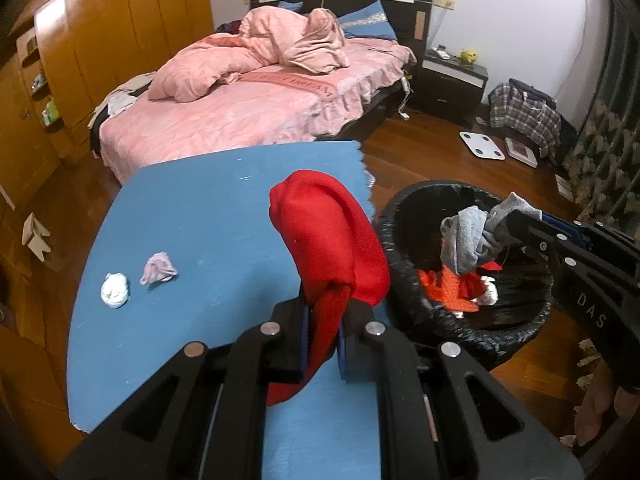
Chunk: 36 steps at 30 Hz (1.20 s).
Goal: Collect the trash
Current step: 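Carry red cloth and grey sock over the bin and open both tools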
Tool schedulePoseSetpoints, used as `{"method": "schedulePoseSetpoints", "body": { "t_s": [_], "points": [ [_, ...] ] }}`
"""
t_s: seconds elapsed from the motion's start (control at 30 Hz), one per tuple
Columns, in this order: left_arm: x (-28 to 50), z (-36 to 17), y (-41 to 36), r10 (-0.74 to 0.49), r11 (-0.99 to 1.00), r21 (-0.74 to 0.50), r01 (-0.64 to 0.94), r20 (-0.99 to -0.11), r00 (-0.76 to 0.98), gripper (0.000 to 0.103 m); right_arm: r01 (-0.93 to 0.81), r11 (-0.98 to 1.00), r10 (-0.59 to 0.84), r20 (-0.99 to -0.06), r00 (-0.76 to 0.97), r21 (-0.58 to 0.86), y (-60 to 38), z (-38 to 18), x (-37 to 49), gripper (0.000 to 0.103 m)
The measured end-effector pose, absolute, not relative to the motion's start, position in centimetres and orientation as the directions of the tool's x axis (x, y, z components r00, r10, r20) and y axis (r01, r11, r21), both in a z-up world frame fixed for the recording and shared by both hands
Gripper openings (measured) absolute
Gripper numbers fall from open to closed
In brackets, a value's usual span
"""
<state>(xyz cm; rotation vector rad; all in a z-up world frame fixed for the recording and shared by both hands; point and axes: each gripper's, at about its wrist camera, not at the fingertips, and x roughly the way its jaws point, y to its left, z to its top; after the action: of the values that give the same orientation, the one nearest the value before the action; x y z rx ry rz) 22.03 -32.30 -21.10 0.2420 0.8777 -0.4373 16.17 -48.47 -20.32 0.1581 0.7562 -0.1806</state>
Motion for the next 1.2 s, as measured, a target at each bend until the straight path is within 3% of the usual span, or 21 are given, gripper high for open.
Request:
{"method": "schedulePoseSetpoints", "body": {
  "t_s": [0.7,1.2],
  "points": [
    [21.9,-21.4,-42.4,-0.338,0.834,0.008,0.551,-0.782,0.523,0.010,0.329,0.941,-0.166,-0.746,0.645,0.075,-59.1,-21.4,15.1,0.011],
    [23.8,-27.9,-49.3,-0.354,0.776,0.008,0.630,-0.822,0.447,0.010,0.413,0.906,-0.162,-0.820,0.548,0.097,-65.7,-27.9,18.3,0.011]
  ]
}}
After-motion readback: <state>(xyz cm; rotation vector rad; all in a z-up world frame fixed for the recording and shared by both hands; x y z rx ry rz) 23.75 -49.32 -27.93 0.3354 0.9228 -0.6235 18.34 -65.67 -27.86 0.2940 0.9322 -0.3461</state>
